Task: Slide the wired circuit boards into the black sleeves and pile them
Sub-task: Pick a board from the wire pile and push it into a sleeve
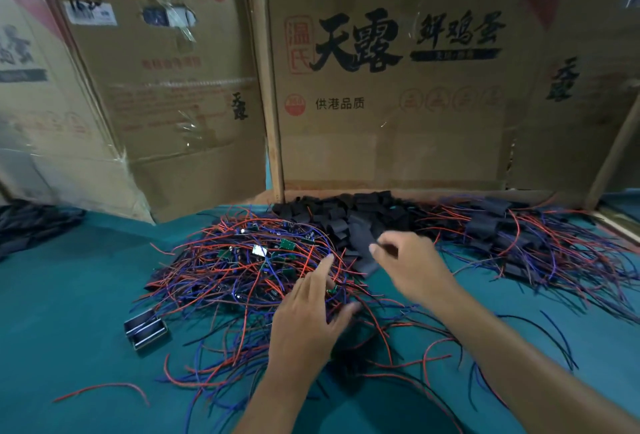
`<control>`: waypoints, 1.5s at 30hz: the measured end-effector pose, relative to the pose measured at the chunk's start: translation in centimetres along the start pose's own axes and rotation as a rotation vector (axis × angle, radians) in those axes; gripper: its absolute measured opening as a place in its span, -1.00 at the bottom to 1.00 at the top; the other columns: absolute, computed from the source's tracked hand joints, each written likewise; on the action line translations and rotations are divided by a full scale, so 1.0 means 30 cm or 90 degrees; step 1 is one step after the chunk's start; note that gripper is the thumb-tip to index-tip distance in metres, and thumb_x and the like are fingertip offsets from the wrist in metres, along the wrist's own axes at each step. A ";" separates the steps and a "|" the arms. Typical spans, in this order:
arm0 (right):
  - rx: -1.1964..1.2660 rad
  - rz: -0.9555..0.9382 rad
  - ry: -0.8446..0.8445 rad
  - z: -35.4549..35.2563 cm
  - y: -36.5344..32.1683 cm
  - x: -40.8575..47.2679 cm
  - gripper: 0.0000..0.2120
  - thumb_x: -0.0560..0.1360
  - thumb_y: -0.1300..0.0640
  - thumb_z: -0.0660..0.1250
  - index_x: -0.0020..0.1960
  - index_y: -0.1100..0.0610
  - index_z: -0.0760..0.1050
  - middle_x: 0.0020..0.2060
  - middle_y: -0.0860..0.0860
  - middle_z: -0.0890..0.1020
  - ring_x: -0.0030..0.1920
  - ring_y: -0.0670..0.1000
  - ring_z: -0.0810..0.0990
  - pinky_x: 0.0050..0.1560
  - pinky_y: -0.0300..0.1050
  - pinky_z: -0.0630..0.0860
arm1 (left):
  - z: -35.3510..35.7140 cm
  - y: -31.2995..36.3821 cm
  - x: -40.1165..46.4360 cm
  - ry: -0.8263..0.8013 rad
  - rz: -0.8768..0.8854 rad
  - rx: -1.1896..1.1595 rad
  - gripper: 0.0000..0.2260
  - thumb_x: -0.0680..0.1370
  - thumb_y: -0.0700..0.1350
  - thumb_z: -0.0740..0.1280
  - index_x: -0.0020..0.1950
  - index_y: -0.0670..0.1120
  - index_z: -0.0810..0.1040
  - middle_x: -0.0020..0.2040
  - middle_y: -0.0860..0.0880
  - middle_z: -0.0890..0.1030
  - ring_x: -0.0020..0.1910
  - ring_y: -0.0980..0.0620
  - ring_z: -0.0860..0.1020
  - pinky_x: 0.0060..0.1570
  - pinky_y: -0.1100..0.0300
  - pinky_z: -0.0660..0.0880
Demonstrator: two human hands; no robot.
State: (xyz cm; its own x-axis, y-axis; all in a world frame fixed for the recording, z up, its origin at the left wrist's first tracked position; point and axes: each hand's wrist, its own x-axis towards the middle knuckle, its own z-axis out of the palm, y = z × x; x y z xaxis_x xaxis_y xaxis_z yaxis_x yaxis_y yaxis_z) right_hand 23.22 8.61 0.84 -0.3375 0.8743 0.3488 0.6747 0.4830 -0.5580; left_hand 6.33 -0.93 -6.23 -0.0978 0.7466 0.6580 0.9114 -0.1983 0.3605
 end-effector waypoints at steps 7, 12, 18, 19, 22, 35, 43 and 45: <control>0.120 -0.035 -0.108 -0.003 0.041 -0.262 -0.80 0.55 0.03 0.35 -0.23 0.06 0.55 -0.37 0.04 0.55 -0.41 -0.16 0.36 -0.35 -0.21 0.28 | 0.003 0.034 -0.010 -0.020 0.193 0.005 -0.47 0.42 -0.08 0.49 0.37 -0.01 0.46 0.12 0.06 0.62 0.06 0.00 0.60 0.00 0.10 0.52; 0.131 0.001 -0.121 0.000 0.068 -0.286 -0.81 0.55 0.02 0.35 -0.20 0.06 0.58 -0.33 0.05 0.63 -0.37 0.01 0.47 -0.27 -0.04 0.42 | -0.017 0.075 -0.009 -0.073 0.256 0.047 -0.40 0.37 -0.05 0.44 0.42 0.00 0.47 0.21 0.11 0.59 0.13 0.08 0.54 0.10 0.13 0.38; 0.437 0.153 -0.197 -0.014 0.054 -0.284 -0.75 0.59 0.07 0.30 -0.14 0.22 0.62 -0.32 0.11 0.62 -0.31 0.00 0.57 -0.21 -0.10 0.53 | -0.027 0.085 -0.009 -0.102 0.249 -0.026 -0.55 0.31 -0.08 0.56 0.20 -0.04 0.63 0.21 0.07 0.65 0.14 0.08 0.60 0.21 0.16 0.34; 0.529 0.195 -0.226 -0.019 0.056 -0.284 -0.74 0.57 0.07 0.31 -0.09 0.26 0.61 -0.28 0.16 0.63 -0.29 0.05 0.60 -0.19 -0.11 0.57 | -0.030 0.082 -0.008 -0.108 0.257 -0.030 -0.54 0.30 -0.08 0.55 0.20 -0.04 0.64 0.25 0.04 0.64 0.18 0.08 0.58 0.23 0.18 0.33; 0.604 0.206 -0.322 -0.042 0.067 -0.293 -0.69 0.48 0.07 0.39 0.05 0.31 0.60 -0.16 0.19 0.64 -0.20 0.11 0.58 -0.16 -0.12 0.61 | -0.040 0.097 -0.012 -0.111 0.307 0.001 -0.54 0.32 -0.03 0.56 0.21 0.00 0.64 0.31 0.01 0.60 0.24 0.10 0.54 0.27 0.18 0.31; 0.813 0.259 -0.351 0.009 0.005 -0.314 -0.85 0.41 0.21 0.46 -0.12 0.22 0.51 -0.33 0.13 0.48 -0.37 0.00 0.50 -0.32 -0.17 0.56 | -0.130 0.105 0.155 -0.482 0.371 0.161 -0.42 0.55 -0.19 0.30 0.56 -0.02 0.27 0.59 0.02 0.23 0.56 0.08 0.19 0.51 0.09 0.08; 0.828 0.328 -0.210 0.014 0.022 -0.290 -0.74 0.44 0.28 0.42 0.13 0.22 0.56 -0.29 0.13 0.56 -0.38 -0.02 0.45 -0.42 -0.16 0.53 | -0.141 0.034 0.305 -0.297 0.116 0.181 -0.67 0.62 -0.17 0.22 0.38 -0.01 0.50 0.28 -0.04 0.58 0.24 -0.07 0.52 0.28 -0.02 0.44; 0.812 0.351 -0.173 0.015 0.036 -0.282 -0.83 0.53 0.32 0.32 0.09 0.23 0.61 -0.32 0.09 0.54 -0.44 -0.07 0.41 -0.48 -0.20 0.47 | -0.176 -0.060 0.382 -0.309 0.035 0.219 -0.81 0.63 -0.15 0.27 0.22 -0.06 0.58 0.15 -0.04 0.61 0.16 -0.03 0.54 0.22 0.01 0.48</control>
State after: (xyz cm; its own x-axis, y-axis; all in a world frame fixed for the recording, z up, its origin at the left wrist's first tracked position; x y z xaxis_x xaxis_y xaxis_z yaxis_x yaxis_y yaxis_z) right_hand 26.51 1.74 -3.06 -0.4414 0.8732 -0.2066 -0.2386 -0.3361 -0.9111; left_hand 1.45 4.62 4.15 0.0733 0.9618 0.2637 0.9950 -0.0885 0.0461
